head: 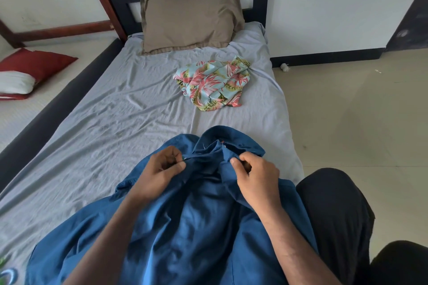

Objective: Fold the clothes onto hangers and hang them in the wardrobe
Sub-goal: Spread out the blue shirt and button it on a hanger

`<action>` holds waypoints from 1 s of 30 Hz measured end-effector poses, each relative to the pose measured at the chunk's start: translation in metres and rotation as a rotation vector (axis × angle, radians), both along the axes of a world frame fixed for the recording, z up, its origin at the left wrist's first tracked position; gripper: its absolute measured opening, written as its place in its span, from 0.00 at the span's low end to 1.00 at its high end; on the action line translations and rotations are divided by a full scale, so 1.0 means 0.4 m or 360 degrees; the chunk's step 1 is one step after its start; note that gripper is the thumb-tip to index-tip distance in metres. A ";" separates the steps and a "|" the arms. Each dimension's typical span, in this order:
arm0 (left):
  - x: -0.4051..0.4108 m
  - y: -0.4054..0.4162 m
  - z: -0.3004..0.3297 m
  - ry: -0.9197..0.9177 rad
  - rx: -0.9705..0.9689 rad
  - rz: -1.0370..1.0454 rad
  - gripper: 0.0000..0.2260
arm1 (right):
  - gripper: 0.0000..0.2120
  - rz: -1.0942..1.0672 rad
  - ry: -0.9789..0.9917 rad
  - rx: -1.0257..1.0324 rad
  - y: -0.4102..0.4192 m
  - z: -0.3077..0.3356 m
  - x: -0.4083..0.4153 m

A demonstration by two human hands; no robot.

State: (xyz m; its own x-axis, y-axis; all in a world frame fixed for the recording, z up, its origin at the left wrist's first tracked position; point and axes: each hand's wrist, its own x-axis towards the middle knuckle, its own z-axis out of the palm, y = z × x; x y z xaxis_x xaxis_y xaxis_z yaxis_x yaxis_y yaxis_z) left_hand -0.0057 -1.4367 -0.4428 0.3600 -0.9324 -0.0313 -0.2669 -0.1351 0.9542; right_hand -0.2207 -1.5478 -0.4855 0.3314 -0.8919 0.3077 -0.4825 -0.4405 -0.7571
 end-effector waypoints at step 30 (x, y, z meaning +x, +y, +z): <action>0.086 -0.312 0.407 -0.0691 -0.0570 0.0974 0.06 | 0.21 0.0027 -0.0356 -0.0177 -0.304 0.404 0.138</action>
